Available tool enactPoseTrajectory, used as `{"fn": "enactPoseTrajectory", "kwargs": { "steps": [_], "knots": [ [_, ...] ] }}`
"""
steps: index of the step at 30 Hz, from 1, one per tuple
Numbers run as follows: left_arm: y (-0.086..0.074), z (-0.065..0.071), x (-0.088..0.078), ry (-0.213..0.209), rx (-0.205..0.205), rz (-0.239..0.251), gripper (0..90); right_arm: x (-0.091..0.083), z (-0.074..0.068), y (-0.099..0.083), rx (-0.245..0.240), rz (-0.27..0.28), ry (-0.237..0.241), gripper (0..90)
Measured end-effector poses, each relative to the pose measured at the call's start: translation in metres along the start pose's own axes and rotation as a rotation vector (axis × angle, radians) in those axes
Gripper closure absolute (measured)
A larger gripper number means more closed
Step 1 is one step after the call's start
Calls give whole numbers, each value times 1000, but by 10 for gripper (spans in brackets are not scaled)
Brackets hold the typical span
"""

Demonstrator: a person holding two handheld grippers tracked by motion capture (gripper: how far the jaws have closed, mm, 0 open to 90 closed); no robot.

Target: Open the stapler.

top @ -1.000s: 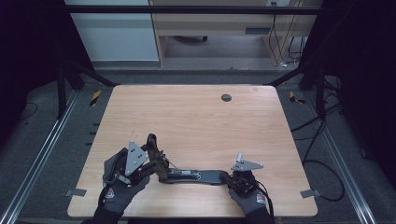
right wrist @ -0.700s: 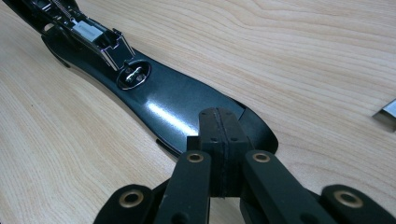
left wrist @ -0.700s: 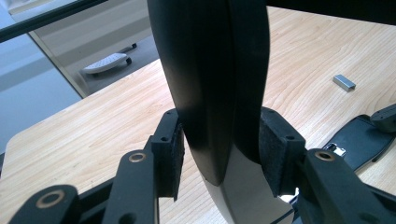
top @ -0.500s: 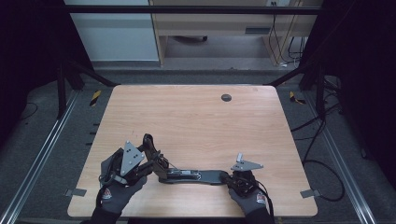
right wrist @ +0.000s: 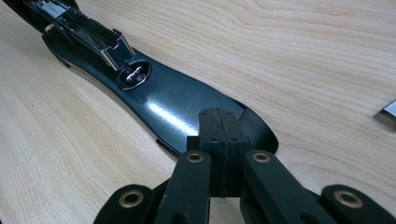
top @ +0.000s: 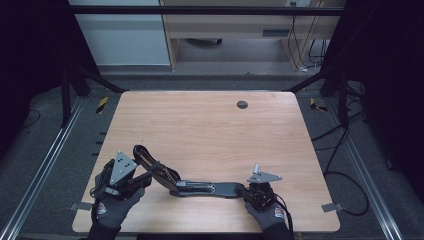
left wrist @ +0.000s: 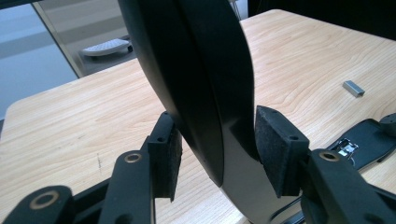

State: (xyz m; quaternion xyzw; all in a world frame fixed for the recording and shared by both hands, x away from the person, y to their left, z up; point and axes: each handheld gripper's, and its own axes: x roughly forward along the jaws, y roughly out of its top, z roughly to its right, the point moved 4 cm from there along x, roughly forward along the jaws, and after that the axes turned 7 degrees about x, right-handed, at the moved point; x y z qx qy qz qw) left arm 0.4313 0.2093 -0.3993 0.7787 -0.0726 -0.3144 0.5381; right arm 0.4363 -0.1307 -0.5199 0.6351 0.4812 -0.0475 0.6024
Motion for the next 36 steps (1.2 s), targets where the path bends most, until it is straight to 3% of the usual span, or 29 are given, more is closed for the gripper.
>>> {"fn": "enactPoseTrajectory", "kwargs": {
  "steps": [18,36],
  "knots": [
    [-10,-7,-4,18,-9,11,495,0,0,0,6,0,4,900],
    [-21,-20,-6,49,-26,-28,440,0,0,0,-6,4,6,900]
  ]
}}
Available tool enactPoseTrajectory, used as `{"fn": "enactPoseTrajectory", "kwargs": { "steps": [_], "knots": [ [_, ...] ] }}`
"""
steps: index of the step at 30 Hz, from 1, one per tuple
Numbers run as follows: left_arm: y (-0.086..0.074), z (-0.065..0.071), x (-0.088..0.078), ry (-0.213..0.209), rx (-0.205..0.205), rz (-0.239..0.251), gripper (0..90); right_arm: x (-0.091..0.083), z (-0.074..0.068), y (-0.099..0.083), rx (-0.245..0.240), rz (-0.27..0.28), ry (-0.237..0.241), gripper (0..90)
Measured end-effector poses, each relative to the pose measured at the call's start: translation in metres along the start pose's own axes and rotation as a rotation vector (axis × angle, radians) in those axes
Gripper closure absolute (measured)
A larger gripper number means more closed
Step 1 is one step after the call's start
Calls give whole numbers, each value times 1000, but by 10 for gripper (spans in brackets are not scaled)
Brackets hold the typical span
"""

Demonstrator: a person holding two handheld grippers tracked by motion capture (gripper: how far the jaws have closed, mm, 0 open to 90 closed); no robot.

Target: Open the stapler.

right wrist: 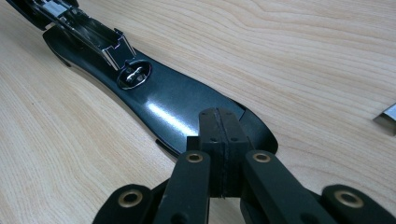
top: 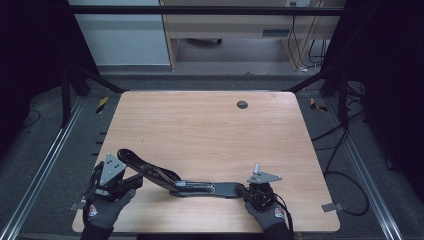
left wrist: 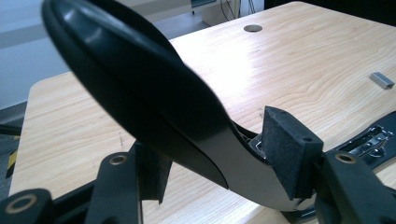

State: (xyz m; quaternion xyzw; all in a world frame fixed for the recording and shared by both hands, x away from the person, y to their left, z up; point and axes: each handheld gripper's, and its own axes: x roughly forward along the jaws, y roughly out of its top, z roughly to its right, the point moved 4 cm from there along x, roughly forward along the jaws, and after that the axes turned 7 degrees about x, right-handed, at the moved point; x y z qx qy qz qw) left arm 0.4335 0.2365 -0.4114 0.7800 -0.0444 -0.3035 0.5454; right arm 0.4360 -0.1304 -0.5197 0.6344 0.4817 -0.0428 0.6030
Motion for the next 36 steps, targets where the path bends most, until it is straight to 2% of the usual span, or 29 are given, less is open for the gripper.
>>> {"fn": "enactPoseTrajectory", "kwargs": {
  "steps": [19,30,36],
  "knots": [
    [-2,-2,-2,10,22,6,401,0,0,0,-6,-1,6,874],
    [-2,-2,-10,2,30,12,350,0,0,0,-12,1,10,860],
    [-6,-2,-14,2,20,8,338,0,0,0,-11,1,13,847]
  ]
}}
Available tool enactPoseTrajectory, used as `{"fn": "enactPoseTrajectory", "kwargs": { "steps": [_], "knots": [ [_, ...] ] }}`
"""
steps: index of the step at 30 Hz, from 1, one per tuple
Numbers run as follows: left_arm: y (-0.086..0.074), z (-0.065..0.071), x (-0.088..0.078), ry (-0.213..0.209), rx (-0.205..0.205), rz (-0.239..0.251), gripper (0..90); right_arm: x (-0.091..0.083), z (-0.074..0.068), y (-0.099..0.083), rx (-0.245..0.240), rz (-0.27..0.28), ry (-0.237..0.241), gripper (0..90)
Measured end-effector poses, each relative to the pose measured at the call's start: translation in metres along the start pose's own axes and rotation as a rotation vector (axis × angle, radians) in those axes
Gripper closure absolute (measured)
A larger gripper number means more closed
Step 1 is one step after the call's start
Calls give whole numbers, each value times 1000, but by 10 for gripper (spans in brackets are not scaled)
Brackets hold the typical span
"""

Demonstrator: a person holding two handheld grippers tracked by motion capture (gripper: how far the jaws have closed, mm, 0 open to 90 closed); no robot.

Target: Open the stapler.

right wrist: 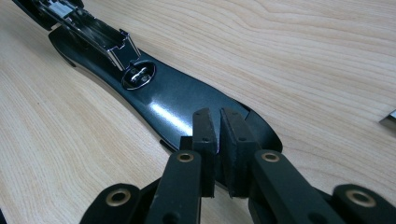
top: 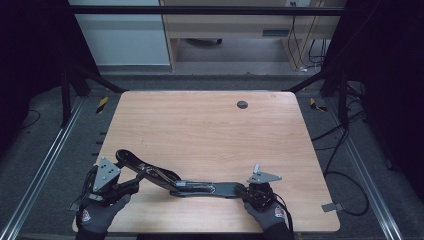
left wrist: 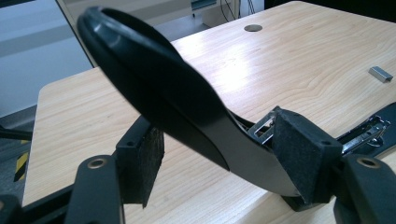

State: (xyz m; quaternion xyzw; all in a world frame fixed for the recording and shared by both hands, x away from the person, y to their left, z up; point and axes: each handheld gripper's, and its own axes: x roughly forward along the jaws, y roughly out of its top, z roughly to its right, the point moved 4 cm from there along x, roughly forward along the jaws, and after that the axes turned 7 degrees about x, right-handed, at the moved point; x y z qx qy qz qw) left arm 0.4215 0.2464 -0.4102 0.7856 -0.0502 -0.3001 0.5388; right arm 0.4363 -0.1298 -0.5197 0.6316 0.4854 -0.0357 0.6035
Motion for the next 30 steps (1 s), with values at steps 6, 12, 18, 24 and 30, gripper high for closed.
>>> {"fn": "enactPoseTrajectory", "kwargs": {
  "steps": [6,12,18,24,30],
  "knots": [
    [-6,-2,-6,3,-10,-3,332,0,-1,0,-2,-2,1,836],
    [-12,-2,-9,1,-19,-8,321,0,-1,1,-10,-4,-10,820],
    [-18,-3,-9,1,-21,-21,315,-2,0,1,3,-11,-19,800],
    [-25,-4,-11,3,-30,-38,312,-7,0,4,5,10,-22,775],
    [-33,-5,-8,10,-29,-63,324,-15,4,8,27,42,-29,758]
  ]
}}
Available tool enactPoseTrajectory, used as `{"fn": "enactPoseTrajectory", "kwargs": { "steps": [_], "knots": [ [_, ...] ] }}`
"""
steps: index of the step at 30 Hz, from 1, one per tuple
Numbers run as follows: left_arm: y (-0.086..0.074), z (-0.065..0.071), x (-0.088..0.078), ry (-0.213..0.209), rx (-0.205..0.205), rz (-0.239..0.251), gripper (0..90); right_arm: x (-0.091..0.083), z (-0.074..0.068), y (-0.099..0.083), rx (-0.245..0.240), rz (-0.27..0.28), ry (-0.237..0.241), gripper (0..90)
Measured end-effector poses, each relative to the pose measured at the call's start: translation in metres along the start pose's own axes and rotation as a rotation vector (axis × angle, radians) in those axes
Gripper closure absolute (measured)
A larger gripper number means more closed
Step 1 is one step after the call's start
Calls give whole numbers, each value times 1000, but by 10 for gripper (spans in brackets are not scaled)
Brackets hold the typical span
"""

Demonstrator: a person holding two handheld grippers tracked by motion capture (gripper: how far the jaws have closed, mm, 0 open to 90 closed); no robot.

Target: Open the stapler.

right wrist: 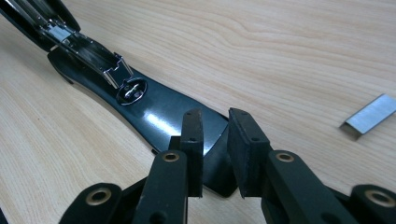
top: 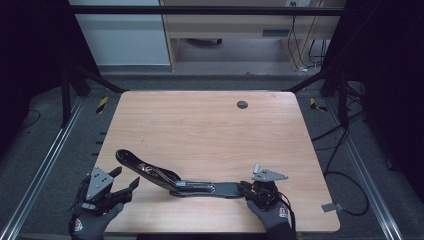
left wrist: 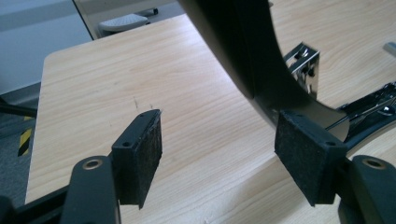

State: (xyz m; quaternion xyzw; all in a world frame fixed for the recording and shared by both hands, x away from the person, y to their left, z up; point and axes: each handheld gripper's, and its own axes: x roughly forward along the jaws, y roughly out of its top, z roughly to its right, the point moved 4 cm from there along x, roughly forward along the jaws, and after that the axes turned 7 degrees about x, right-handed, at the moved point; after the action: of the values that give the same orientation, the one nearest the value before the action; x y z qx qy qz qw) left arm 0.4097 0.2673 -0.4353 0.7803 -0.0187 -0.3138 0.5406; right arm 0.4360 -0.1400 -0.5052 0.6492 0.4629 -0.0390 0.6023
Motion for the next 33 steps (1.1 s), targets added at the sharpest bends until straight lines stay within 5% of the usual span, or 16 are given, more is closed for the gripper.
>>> {"fn": "enactPoseTrajectory", "kwargs": {
  "steps": [11,24,33],
  "knots": [
    [-17,0,10,-1,-17,-46,361,-12,12,7,14,31,-35,674],
    [-27,1,19,4,23,-55,418,-30,40,13,60,84,-121,516],
    [-33,-1,22,23,10,-71,434,-32,52,15,90,75,-156,525]
  ]
}}
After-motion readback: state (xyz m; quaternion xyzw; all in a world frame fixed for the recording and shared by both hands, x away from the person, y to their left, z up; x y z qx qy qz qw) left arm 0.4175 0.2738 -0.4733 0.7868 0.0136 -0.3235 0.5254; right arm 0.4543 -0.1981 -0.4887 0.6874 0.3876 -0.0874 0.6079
